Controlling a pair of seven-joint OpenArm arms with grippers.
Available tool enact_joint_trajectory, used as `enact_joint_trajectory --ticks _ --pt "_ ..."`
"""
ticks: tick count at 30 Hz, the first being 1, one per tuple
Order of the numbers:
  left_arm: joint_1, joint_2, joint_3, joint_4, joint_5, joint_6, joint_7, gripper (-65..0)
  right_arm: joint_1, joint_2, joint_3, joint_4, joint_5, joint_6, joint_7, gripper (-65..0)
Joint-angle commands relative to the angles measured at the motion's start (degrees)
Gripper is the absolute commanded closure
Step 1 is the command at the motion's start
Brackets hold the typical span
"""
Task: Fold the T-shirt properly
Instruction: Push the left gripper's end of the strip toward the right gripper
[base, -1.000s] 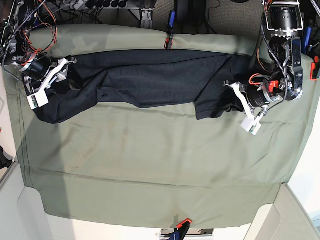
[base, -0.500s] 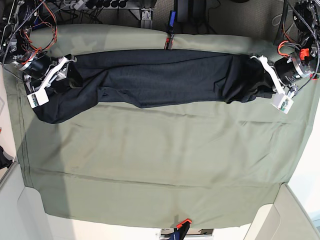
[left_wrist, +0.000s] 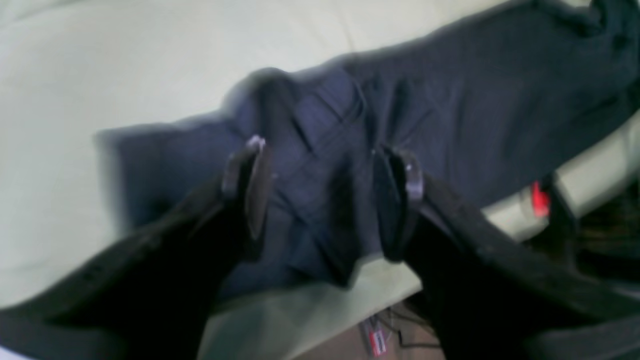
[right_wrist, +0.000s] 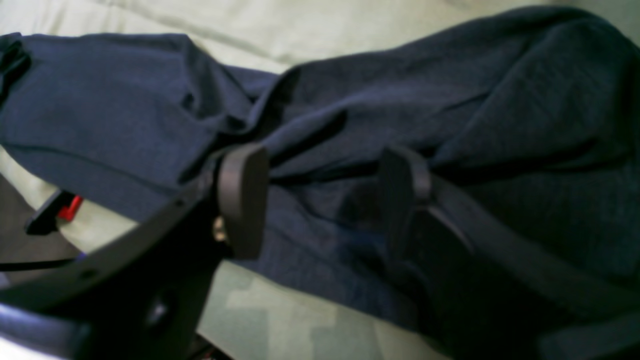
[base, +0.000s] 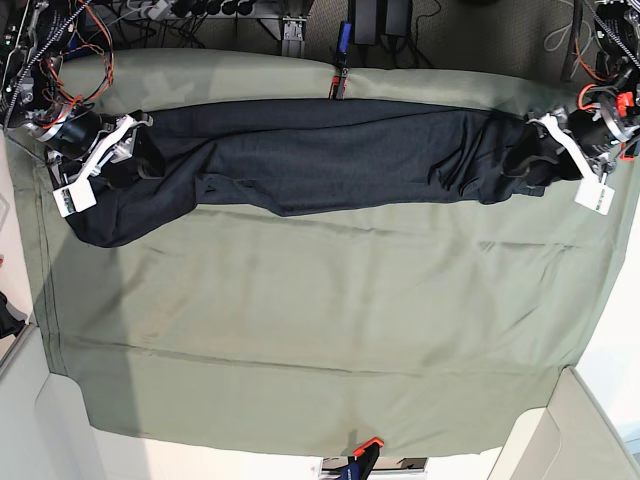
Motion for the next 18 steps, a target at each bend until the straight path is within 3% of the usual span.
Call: enact_joint_trajectory --ticks 1,7,13,18 --pt "0.0 -1.1 -1.8 0.8 -2.1 -0.5 -0.2 -35.2 0.3 0.6 0.3 1.0 1.1 -0.1 0.9 -35.1" --pt "-0.1 -1.2 -4.1 0.0 -0.2 -0.5 -1.8 -35.3 0.5 0.6 0.3 1.0 1.2 -0.1 1.4 -35.1" --pt "-2.1 -1.5 -4.1 -11.5 2.5 -0.5 -6.3 -36.2 0.5 0.6 0.3 1.0 1.2 -0.1 1.6 -35.1" --pt "-6.8 -2.2 -4.1 -22.3 -2.8 -0.5 -3.3 -42.0 0.3 0.6 0.3 1.0 1.1 -0.1 1.4 -35.1"
